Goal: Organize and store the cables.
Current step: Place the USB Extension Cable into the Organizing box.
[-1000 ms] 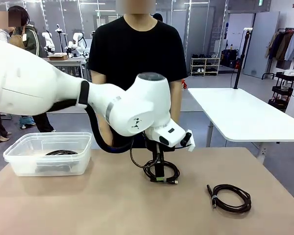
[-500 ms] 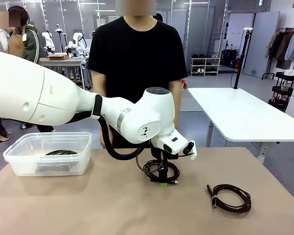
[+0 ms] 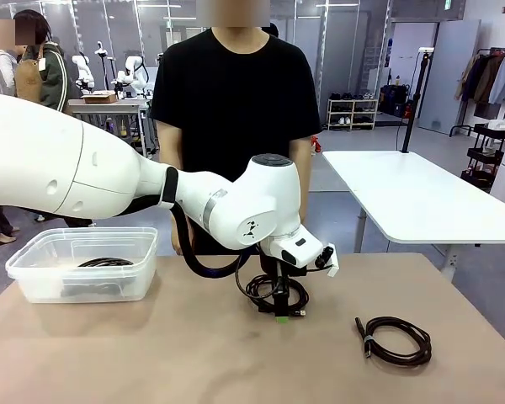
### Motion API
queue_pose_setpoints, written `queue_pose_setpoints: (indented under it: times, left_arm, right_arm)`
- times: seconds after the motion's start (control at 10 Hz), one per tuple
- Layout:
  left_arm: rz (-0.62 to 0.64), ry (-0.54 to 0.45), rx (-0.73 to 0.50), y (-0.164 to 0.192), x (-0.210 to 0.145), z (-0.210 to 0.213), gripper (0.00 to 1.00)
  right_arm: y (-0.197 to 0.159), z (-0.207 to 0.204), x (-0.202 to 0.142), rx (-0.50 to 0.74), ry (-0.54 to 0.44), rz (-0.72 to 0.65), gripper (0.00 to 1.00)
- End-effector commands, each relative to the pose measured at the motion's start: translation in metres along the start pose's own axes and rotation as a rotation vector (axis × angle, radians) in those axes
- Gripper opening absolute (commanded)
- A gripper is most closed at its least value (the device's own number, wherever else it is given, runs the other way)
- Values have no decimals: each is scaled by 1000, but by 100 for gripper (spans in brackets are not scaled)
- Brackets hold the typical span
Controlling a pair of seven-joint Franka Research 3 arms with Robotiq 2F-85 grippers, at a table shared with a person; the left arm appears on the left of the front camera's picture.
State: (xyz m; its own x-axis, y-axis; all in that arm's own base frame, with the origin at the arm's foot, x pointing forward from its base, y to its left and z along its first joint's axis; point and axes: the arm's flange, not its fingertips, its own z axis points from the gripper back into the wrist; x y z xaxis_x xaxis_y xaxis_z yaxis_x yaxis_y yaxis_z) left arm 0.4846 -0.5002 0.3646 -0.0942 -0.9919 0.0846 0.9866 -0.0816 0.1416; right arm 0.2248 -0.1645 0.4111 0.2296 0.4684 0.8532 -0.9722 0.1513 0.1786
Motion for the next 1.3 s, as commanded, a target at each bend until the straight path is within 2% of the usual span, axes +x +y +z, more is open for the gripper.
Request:
queue_pose_setpoints:
  times: [0.0,0.2,0.3,0.5,1.1,1.2]
  left_arm:
    - [-3,3,6,-2,-1,5,100]
    - [0,0,1,0,0,0,100]
    - [27,-3,58,5,6,-13,100]
    - [54,23,77,17,12,-29,100]
    - [109,36,43,47,5,-54,100]
    - [116,34,38,53,5,-56,85]
  right_arm:
    - [1,1,-1,-5,-5,6,100]
    - [1,1,-1,-5,-5,6,100]
    - [1,1,-1,-5,-5,6,100]
    - [1,1,-1,-5,-5,6,100]
    - [1,1,-1,-5,-5,6,100]
    - [1,1,-1,-5,-5,6,100]
